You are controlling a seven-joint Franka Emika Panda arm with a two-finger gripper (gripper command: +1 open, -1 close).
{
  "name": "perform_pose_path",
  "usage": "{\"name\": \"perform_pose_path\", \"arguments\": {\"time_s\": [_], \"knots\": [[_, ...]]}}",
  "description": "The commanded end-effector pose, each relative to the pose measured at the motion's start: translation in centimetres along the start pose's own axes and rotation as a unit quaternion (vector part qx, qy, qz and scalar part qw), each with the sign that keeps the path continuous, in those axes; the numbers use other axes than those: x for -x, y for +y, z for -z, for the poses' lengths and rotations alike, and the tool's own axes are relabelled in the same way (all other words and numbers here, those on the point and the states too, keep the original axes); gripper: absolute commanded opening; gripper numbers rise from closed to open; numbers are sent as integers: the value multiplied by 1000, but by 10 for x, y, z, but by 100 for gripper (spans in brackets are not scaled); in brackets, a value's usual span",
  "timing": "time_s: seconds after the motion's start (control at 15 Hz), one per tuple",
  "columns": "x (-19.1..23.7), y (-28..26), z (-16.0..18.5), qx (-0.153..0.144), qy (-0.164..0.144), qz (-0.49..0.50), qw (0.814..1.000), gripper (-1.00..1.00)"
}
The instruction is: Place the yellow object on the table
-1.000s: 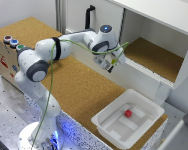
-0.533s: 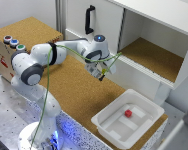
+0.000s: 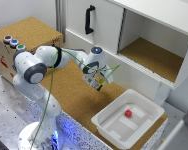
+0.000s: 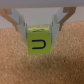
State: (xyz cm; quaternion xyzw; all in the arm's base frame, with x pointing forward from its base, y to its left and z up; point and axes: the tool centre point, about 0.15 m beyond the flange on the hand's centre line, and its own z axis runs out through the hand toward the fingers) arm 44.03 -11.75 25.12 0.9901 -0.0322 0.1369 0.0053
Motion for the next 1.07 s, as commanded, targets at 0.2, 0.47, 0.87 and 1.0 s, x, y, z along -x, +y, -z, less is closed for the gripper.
{"name": "perform_pose_path", "arguments": {"time_s": [0.2,0.47,0.87,1.0], "knots": [[-6,6,-16,11,-45,32,998,100],[-4,2,59,0,6,-2,1000,100],[-5,0,80,0,17,-6,1000,100],[-5,0,80,0,17,-6,1000,100]]}}
